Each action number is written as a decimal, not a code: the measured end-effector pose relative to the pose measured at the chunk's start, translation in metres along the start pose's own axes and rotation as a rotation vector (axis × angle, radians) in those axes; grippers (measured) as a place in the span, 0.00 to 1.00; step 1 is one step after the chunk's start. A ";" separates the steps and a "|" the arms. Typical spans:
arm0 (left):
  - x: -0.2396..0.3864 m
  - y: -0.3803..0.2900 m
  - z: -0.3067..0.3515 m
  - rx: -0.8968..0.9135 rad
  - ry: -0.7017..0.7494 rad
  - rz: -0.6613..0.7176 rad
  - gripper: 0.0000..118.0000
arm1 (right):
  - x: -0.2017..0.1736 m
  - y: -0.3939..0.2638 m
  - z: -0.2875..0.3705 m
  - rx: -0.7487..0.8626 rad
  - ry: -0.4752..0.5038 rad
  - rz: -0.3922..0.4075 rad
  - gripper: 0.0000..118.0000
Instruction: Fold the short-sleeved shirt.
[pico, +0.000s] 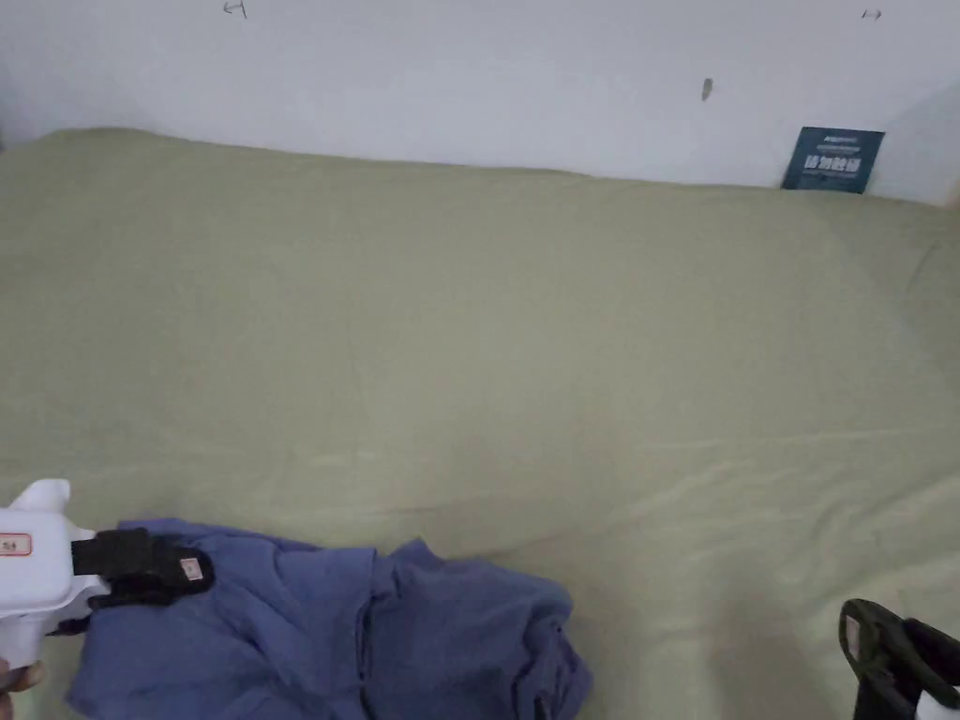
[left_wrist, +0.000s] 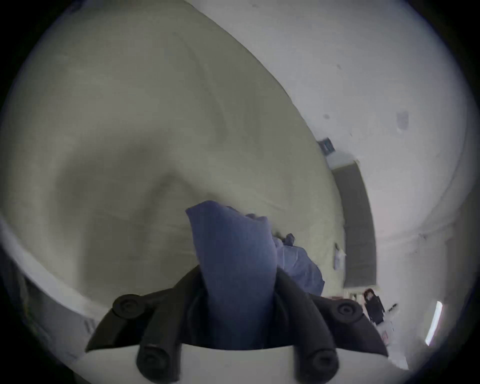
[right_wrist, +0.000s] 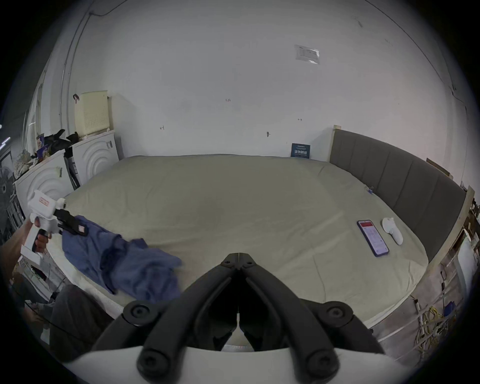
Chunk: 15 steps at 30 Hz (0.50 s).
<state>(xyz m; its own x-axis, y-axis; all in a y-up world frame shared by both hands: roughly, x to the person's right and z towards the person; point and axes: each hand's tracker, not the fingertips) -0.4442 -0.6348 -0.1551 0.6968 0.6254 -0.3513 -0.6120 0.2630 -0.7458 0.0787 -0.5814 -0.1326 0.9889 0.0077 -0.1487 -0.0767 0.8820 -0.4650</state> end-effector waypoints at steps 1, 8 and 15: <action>0.001 0.000 0.007 0.015 0.042 -0.009 0.14 | -0.002 0.000 -0.001 0.002 0.006 0.002 0.00; 0.076 -0.014 0.010 -0.024 0.192 -0.151 0.14 | -0.012 -0.002 0.004 0.010 0.053 0.002 0.00; 0.165 -0.060 -0.050 -0.094 0.353 -0.351 0.14 | -0.001 -0.010 0.014 0.020 0.060 -0.009 0.00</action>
<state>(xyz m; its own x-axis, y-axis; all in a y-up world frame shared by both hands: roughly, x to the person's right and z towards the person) -0.2740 -0.5842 -0.1963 0.9484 0.2200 -0.2283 -0.2933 0.3349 -0.8954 0.0805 -0.5838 -0.1153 0.9800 -0.0284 -0.1967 -0.0643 0.8911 -0.4493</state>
